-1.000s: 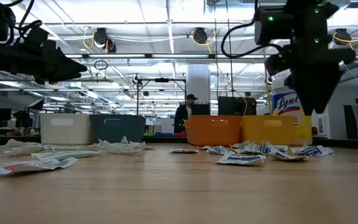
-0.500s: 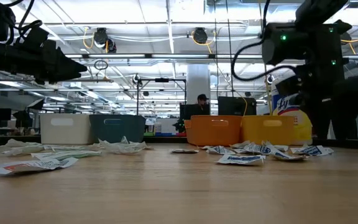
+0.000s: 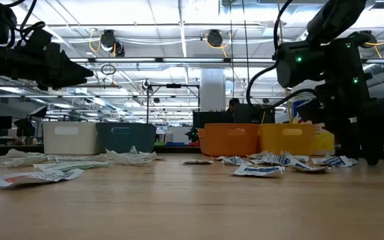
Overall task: Pick & Place First Aid Supplies
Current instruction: Put the alcohol pad into the yellow bin
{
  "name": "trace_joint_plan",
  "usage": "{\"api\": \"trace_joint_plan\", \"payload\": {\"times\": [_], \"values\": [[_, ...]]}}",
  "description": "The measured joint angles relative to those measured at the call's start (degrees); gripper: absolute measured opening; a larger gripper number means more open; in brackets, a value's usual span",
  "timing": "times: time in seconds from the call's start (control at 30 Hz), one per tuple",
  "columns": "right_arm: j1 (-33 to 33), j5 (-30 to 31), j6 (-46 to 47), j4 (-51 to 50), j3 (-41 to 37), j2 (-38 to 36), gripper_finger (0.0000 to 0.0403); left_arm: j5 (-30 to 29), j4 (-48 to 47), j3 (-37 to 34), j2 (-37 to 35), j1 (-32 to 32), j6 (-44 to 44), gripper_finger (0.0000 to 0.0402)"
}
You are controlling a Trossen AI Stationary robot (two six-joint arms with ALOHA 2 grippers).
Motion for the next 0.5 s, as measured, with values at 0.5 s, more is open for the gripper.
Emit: {"api": "trace_joint_plan", "payload": {"times": [0.5], "values": [[-0.42,-0.25,-1.07,6.41,2.74,1.81,0.0179,0.0,0.0,-0.01,0.0,0.01,0.0,0.0296]]}}
